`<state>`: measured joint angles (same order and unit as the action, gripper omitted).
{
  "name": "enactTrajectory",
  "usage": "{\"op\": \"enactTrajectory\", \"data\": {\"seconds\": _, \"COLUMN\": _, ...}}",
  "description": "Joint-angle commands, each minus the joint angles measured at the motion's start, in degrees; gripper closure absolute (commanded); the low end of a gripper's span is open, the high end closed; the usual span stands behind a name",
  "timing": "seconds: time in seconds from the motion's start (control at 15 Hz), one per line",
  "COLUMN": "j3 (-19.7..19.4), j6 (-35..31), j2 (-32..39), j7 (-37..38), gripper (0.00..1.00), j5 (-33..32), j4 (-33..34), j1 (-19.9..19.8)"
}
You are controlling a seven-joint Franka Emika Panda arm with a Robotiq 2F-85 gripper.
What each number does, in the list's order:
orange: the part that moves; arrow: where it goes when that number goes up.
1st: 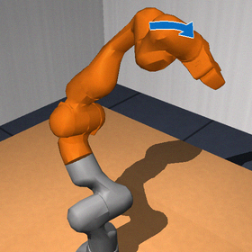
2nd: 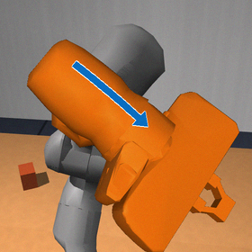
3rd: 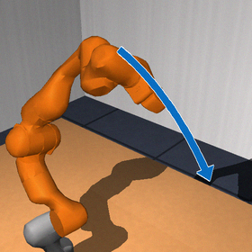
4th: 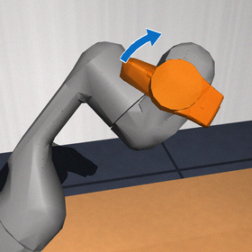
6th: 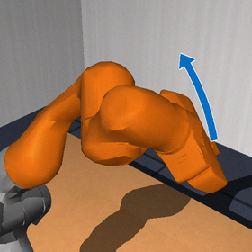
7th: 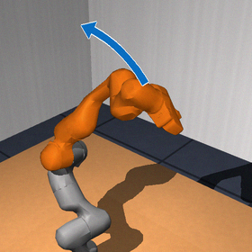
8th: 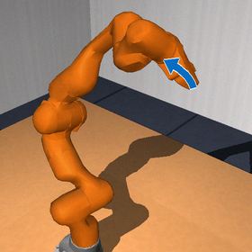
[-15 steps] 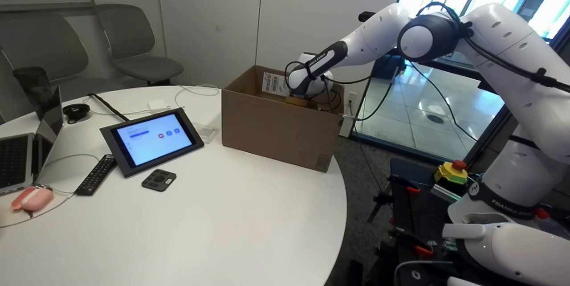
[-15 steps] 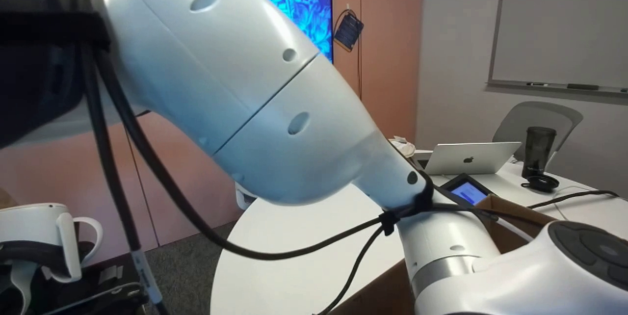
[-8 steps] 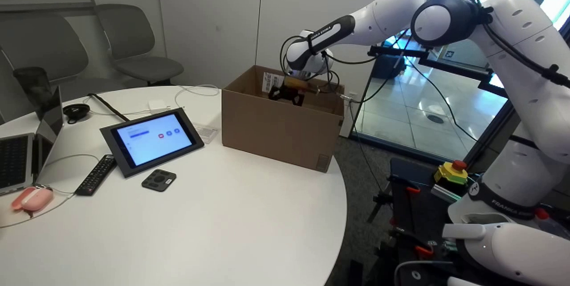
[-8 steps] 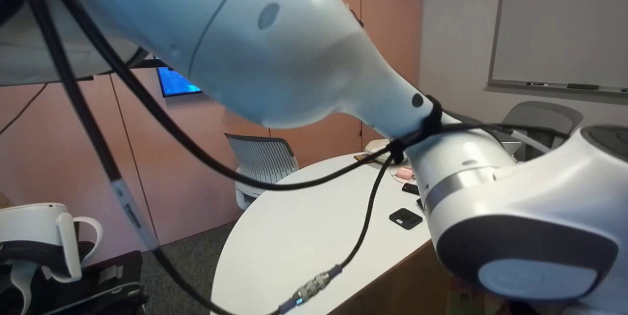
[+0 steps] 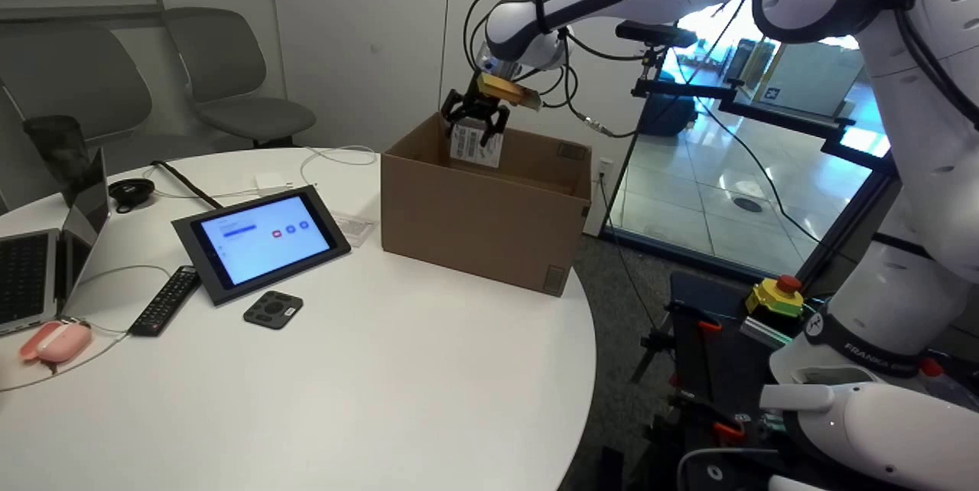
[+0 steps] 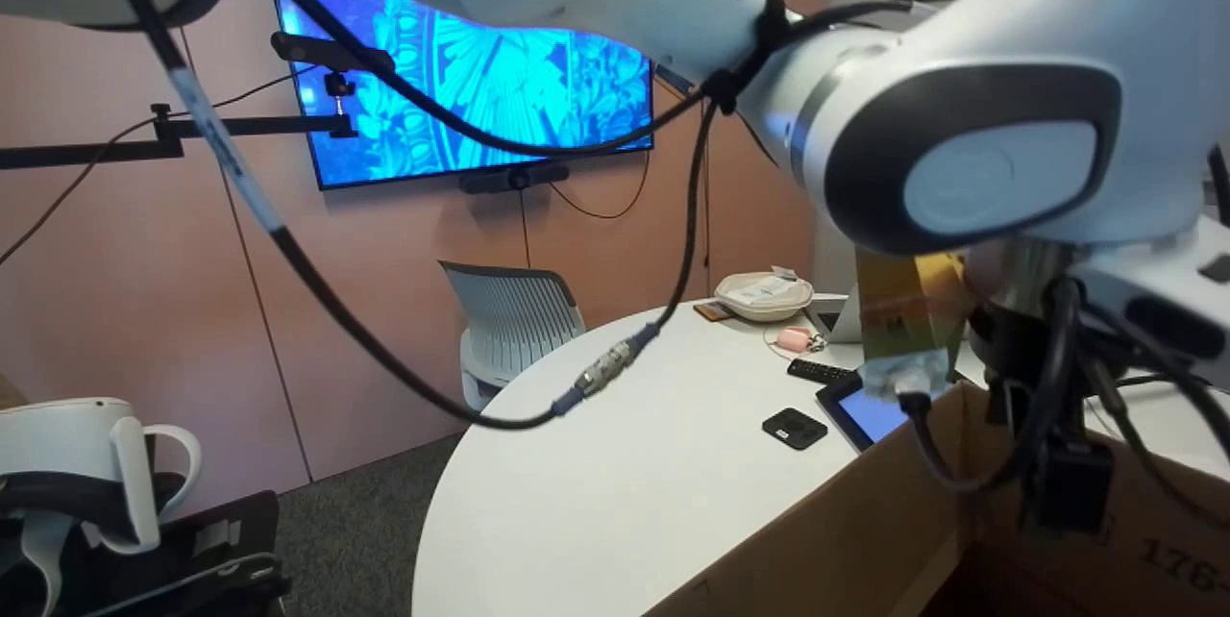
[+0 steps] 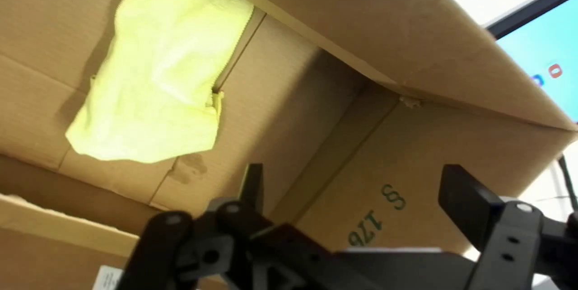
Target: Put the marker on the towel, fold the towel, and then put the folded towel in the box
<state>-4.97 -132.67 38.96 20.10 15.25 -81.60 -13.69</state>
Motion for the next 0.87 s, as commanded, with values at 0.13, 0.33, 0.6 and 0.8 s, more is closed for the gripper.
{"op": "enactTrajectory", "data": {"seconds": 0.13, "j3": 2.73, "j6": 14.30, "j2": -14.90, "j7": -8.37, "gripper": 0.00, "j5": 0.30, "j4": -5.87, "j1": 2.51}}
{"op": "enactTrajectory", "data": {"seconds": 0.33, "j3": 4.55, "j6": 28.68, "j2": -22.14, "j7": -10.24, "gripper": 0.00, "j5": 0.38, "j4": -6.93, "j1": 2.93}}
{"op": "enactTrajectory", "data": {"seconds": 0.6, "j3": 4.23, "j6": 46.33, "j2": -29.50, "j7": -16.31, "gripper": 0.00, "j5": 1.95, "j4": -6.18, "j1": 4.73}}
{"op": "enactTrajectory", "data": {"seconds": 0.8, "j3": 3.11, "j6": 48.20, "j2": -28.84, "j7": -15.81, "gripper": 0.00, "j5": 1.28, "j4": -4.29, "j1": 5.95}}
